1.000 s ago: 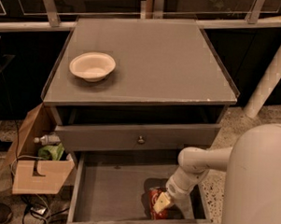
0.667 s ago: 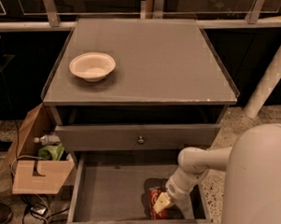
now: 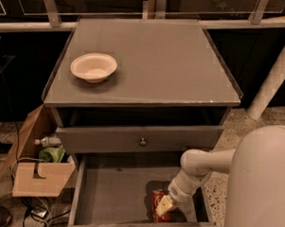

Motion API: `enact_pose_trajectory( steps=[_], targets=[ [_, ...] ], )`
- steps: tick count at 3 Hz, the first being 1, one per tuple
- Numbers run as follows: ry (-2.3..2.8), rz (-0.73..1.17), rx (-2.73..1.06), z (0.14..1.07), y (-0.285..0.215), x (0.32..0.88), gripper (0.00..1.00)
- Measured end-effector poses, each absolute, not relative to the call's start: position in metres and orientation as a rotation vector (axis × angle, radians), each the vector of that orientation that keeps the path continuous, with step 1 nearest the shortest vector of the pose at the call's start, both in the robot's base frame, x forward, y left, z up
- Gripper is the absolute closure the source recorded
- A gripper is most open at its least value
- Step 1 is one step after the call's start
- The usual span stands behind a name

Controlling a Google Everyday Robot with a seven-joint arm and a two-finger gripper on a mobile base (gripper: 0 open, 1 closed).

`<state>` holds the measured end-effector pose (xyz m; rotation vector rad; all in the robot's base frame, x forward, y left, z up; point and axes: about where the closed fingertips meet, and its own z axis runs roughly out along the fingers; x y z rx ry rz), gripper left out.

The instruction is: Place coke can into middle drawer

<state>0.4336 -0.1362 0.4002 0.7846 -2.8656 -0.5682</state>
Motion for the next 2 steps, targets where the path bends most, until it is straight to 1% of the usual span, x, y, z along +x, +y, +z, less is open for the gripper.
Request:
enact_pose_trajectory(
  steps=[1,2],
  targets=[
    [-2.866,-0.568,0.785,0.4002,-0.1362,0.4335,0.07],
    [-2.865,-0.568,0.785,0.4000,-0.1361,0.4333,0.00]
  ],
)
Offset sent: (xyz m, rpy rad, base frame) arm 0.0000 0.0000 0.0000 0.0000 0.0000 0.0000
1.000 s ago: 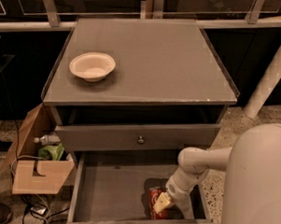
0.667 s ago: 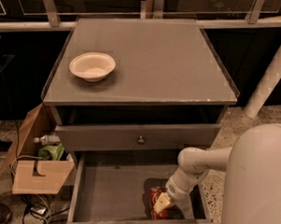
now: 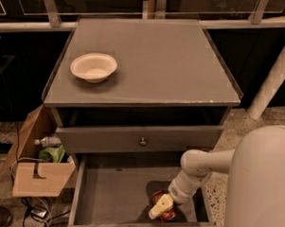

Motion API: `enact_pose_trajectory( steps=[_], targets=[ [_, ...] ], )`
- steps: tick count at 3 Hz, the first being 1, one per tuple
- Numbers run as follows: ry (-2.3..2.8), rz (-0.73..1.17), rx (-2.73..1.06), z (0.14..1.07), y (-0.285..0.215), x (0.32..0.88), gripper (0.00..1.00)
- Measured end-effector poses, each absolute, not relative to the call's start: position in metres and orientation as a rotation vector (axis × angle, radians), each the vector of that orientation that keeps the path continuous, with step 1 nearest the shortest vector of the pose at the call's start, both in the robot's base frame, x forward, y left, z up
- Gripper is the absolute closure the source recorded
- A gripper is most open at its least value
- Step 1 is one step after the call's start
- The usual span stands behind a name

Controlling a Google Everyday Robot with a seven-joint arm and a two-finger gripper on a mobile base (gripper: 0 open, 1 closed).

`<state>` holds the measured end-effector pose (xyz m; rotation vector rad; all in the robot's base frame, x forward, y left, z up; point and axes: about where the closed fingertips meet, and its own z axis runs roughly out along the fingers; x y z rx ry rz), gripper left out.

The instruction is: Place coke can into middle drawer

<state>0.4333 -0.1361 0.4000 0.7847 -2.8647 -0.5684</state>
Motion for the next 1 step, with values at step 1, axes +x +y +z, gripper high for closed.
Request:
enact_pose_trajectory(
  steps=[1],
  targets=[
    [-2.865,-0.568,0.785,0.4000,-0.1361,0.4333,0.00]
  ],
)
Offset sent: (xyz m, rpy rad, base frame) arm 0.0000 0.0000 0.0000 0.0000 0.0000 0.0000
